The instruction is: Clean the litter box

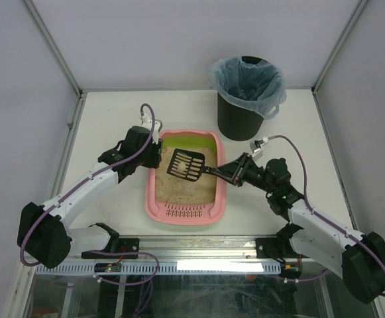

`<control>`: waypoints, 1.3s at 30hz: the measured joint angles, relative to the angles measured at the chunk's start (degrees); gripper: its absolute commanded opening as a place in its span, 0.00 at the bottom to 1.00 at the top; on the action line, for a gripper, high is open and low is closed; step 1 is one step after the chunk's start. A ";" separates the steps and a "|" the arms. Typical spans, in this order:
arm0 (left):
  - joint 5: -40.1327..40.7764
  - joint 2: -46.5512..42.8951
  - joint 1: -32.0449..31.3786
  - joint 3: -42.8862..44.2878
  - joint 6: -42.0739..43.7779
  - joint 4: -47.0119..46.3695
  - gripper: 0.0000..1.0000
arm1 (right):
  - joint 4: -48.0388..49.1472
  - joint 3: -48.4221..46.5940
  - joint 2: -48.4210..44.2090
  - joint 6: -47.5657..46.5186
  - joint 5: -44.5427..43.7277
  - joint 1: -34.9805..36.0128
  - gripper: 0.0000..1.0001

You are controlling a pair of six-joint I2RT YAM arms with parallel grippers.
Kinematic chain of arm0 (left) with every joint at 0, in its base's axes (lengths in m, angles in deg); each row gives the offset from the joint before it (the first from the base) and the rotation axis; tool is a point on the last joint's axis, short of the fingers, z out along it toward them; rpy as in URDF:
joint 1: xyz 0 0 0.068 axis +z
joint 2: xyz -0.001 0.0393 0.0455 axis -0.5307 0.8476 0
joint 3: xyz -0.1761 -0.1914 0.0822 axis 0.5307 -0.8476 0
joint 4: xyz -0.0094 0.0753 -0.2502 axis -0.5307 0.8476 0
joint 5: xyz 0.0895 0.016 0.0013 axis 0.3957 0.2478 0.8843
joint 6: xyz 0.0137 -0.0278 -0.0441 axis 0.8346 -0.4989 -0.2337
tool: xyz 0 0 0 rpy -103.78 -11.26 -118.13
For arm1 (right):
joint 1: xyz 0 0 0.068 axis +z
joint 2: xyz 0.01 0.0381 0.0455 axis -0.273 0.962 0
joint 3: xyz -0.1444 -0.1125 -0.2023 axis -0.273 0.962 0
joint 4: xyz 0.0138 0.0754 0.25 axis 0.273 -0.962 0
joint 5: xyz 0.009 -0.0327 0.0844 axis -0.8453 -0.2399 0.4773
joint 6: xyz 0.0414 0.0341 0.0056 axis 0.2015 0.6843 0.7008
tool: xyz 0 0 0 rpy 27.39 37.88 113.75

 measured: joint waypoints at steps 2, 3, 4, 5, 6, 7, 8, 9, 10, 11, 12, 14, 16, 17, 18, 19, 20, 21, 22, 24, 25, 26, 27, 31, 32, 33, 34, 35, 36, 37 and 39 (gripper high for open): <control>0.00 -0.04 0.00 0.00 0.00 0.02 0.36 | -0.07 1.68 -2.19 0.74 -1.77 0.04 0.00; 0.00 -0.07 0.00 0.00 0.00 0.04 0.36 | -0.04 2.19 -2.64 0.87 -1.38 0.00 0.00; 0.00 -0.09 0.00 0.00 0.00 0.02 0.36 | 0.04 1.95 -2.12 0.46 -0.15 -0.07 0.00; 0.00 -0.09 0.00 0.00 0.00 0.04 0.36 | -0.28 1.11 -1.20 -0.07 0.87 -0.02 0.00; 0.00 -0.09 0.00 0.00 0.00 0.04 0.36 | -1.07 0.17 -0.28 -0.42 1.46 0.13 0.00; 0.00 -0.09 0.02 0.00 0.00 0.04 0.36 | -1.62 -0.07 -0.15 -0.39 1.05 0.24 0.00; 0.00 -0.09 0.00 0.00 0.00 0.04 0.36 | -1.99 0.24 -1.07 -0.22 0.00 0.44 0.00; 0.00 -0.09 0.00 0.00 0.00 0.04 0.36 | -2.03 0.50 -1.79 -0.13 -0.13 0.44 0.00; 0.00 -0.09 0.00 0.00 0.00 0.04 0.36 | -2.05 0.37 -2.14 -0.26 0.50 0.42 0.00; 0.00 -0.09 0.00 0.00 0.00 0.04 0.36 | -2.64 -0.44 -1.88 -0.87 1.18 0.37 0.00; 0.00 -0.09 0.00 0.00 0.00 0.04 0.36 | -3.85 -1.53 -1.42 -1.38 1.44 0.39 0.00; 0.00 -0.09 0.00 0.00 -0.02 0.04 0.36 | -4.68 -1.86 -1.88 -1.22 -0.28 0.55 0.00; 0.00 -0.09 0.00 0.00 0.00 0.04 0.36 | -3.69 -0.04 -3.93 -0.52 -1.31 0.63 0.00; 0.00 -0.09 0.00 0.00 0.00 0.04 0.36 | -3.63 0.09 -3.98 -0.57 -0.66 0.50 0.00; 0.00 -0.09 0.00 0.00 0.00 0.04 0.36 | -3.82 -0.50 -2.95 -1.09 0.59 0.46 0.00; 0.00 -0.09 0.00 0.00 0.00 0.04 0.36 | -4.37 -1.57 -1.68 -1.57 1.27 0.48 0.00; 0.00 -0.09 0.00 0.00 0.00 0.02 0.36 | -4.92 -2.12 -1.16 -1.77 1.22 0.55 0.00; 0.00 -0.09 0.00 0.00 0.00 0.04 0.36 | -5.66 -2.23 -1.49 -1.95 0.55 0.52 0.00; 0.00 -0.09 0.00 0.00 0.00 0.04 0.36 | -7.04 -2.23 -2.73 -2.16 -0.11 0.26 0.00; 0.00 -0.09 0.00 0.00 0.00 0.04 0.36 | -10.49 -3.13 -5.64 -3.26 -1.68 -0.76 0.00; 0.02 -0.09 0.00 0.00 0.00 0.04 0.36 | -12.83 -4.68 -6.54 -4.24 -2.47 -1.49 0.00; 0.00 -0.09 0.00 0.00 0.00 0.04 0.36 | -15.43 -6.97 -6.78 -5.29 -3.37 -2.01 0.00; 0.00 -0.09 0.00 0.00 0.00 0.04 0.36 | -18.67 -10.19 -6.62 -6.60 -4.76 -2.56 0.00; 0.00 -0.09 0.00 0.00 0.00 0.02 0.36 | -29.44 -25.40 -5.33 -12.92 -13.86 -4.59 0.00; 0.00 -0.09 0.00 0.00 0.00 0.04 0.36 | -30.91 -28.59 -4.98 -14.21 -15.98 -5.42 0.00; 0.00 -0.09 0.00 0.00 0.00 0.04 0.36 | -32.35 -31.91 -4.46 -15.39 -18.03 -6.60 0.00; 0.00 -0.09 0.00 0.00 0.00 0.04 0.36 | -33.22 -34.51 -3.89 -16.26 -19.65 -7.87 0.00; 0.00 -0.09 0.00 0.00 -0.02 0.04 0.36 | -34.05 -37.09 -3.06 -17.07 -21.24 -9.35 0.00; 0.00 -0.09 0.00 0.00 0.00 0.04 0.36 | -34.56 -39.36 -2.01 -17.81 -22.64 -10.80 0.00; -0.02 -0.09 0.00 0.00 0.00 0.04 0.36 | -35.12 -41.40 -0.85 -18.45 -23.96 -12.13 0.00; -0.02 -0.09 0.00 0.00 0.00 0.04 0.36 | -36.41 -45.05 2.10 -19.93 -25.99 -14.34 0.00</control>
